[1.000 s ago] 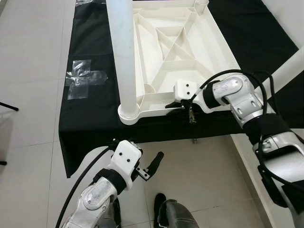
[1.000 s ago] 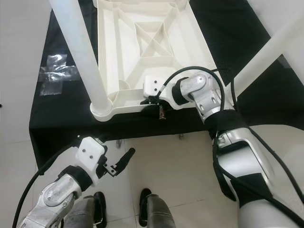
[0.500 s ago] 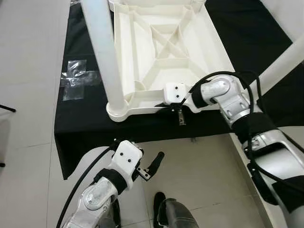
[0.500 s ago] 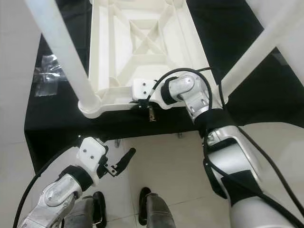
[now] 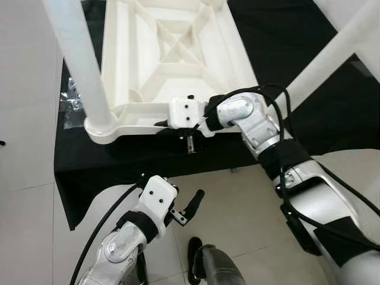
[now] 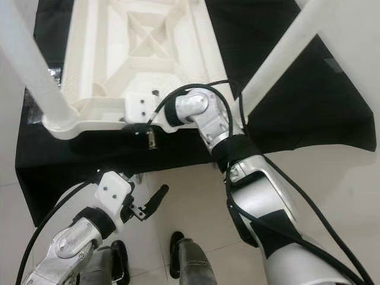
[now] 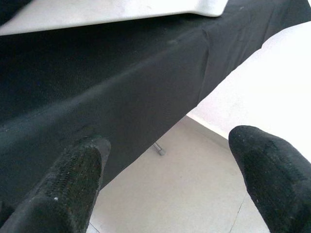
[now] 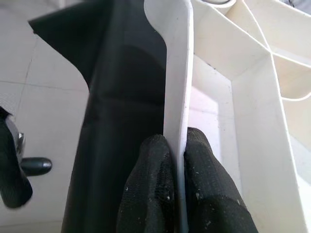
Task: Building children table
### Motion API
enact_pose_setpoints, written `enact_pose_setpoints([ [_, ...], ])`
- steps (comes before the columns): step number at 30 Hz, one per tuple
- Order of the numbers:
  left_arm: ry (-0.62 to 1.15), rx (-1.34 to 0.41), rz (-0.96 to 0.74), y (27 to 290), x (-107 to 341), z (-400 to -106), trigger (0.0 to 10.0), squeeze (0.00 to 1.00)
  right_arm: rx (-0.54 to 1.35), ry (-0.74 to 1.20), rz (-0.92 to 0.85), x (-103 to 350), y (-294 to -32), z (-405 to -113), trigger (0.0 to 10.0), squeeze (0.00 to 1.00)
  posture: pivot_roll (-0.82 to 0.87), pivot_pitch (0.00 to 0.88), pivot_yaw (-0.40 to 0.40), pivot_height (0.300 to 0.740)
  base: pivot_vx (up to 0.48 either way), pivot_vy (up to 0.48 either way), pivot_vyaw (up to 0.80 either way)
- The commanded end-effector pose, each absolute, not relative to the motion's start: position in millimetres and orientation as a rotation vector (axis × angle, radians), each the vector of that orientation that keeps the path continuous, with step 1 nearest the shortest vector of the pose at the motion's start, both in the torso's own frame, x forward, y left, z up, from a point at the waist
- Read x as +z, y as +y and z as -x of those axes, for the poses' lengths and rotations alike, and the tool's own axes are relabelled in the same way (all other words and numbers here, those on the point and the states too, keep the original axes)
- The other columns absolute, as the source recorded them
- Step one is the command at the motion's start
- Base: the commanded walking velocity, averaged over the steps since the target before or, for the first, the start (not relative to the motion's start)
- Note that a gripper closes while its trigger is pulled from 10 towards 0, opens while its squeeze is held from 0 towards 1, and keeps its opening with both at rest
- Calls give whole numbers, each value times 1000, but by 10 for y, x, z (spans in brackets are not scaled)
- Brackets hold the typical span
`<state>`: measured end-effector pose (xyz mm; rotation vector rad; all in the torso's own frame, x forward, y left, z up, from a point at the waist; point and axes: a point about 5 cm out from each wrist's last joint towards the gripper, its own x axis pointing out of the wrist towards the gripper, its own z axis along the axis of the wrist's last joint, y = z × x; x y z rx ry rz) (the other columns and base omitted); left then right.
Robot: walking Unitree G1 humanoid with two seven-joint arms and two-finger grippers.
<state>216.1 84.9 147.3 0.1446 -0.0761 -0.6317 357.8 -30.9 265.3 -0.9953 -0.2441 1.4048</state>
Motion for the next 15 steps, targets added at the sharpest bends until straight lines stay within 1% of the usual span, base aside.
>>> enact_pose_setpoints([
  [1,-43,-634,-149,853,1412,-2122,10000,0,1426,-574,1004,2930,-68,-3359,0,0,82,320,-94,740,0,0,0],
  [6,-43,-635,-150,856,1413,-2124,10000,0,1413,-541,1028,2831,-29,-3372,0,0,79,322,-91,740,0,0,0],
  [7,-44,-637,-151,853,1413,-2125,10000,0,1360,-506,1045,2795,7,-3415,10000,0,78,321,-91,740,0,0,0],
  [10,-45,-641,-155,846,1414,-2126,10000,0,1223,-426,1044,2743,88,-3532,10000,0,78,321,-91,740,0,0,0],
  [11,-45,-641,-155,846,1414,-2126,10000,0,1223,-426,1044,2743,88,-3532,10000,0,78,321,-91,740,0,0,0],
  [12,-45,-642,-155,844,1414,-2127,10000,0,1178,-389,1033,2732,100,-3579,10000,0,81,320,-90,740,0,0,0],
  [13,-47,-641,-156,837,1417,-2128,10000,0,1090,-329,962,2739,122,-3663,10000,0,84,321,-92,740,0,0,0],
  [15,-48,-641,-157,835,1418,-2128,10000,0,1070,-313,939,2740,128,-3683,10000,0,84,321,-92,740,0,0,0],
])
